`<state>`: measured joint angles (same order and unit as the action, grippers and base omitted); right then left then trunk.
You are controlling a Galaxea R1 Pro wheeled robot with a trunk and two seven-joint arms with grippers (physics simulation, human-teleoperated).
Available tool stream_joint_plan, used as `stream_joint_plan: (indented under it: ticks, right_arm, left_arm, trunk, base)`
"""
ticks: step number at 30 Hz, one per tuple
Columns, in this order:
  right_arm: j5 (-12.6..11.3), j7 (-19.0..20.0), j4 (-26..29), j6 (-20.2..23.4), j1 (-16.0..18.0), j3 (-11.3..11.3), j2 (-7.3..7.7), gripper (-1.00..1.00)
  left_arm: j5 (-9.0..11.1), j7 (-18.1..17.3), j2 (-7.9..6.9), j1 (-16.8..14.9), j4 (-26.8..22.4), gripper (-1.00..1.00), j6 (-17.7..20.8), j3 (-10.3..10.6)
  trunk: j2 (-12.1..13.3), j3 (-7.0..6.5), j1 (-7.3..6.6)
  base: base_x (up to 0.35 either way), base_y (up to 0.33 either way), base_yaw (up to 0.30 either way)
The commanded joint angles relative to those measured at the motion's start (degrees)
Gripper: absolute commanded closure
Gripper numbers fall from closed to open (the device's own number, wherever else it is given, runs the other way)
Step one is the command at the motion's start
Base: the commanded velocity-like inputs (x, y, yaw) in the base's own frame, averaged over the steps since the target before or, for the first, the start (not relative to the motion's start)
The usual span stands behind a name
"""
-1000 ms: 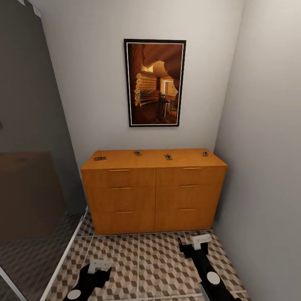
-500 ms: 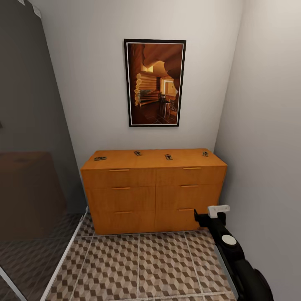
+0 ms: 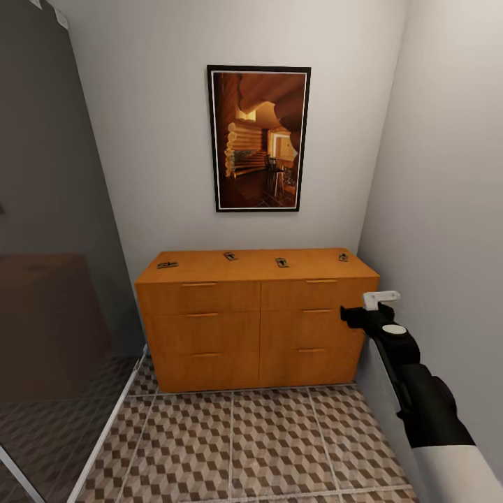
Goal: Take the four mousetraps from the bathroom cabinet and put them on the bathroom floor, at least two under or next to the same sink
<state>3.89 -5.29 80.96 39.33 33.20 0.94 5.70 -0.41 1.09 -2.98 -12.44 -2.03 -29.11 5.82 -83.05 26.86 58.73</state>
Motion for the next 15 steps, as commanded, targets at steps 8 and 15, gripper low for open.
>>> stream_joint_plan:
  ticks: [8, 15]
  right_arm:
    - [0.3, -0.1, -2.0, 8.0, 9.2, 0.0, 0.54, -1.00]
    - [0.3, -0.2, -13.5, 11.7, 20.1, 0.0, 0.78, -1.00]
  left_arm:
    - [0.0, 0.1, -0.01, 0.0, 0.1, -1.00, -0.2, 0.3]
    - [0.0, 0.1, -0.01, 0.0, 0.1, -1.00, -0.2, 0.3]
  trunk:
    - [0.0, 0.07, 0.00]
    - [0.0, 0.07, 0.00]
  base:
    - [0.000, 0.000, 0.000]
    - [0.000, 0.000, 0.000]
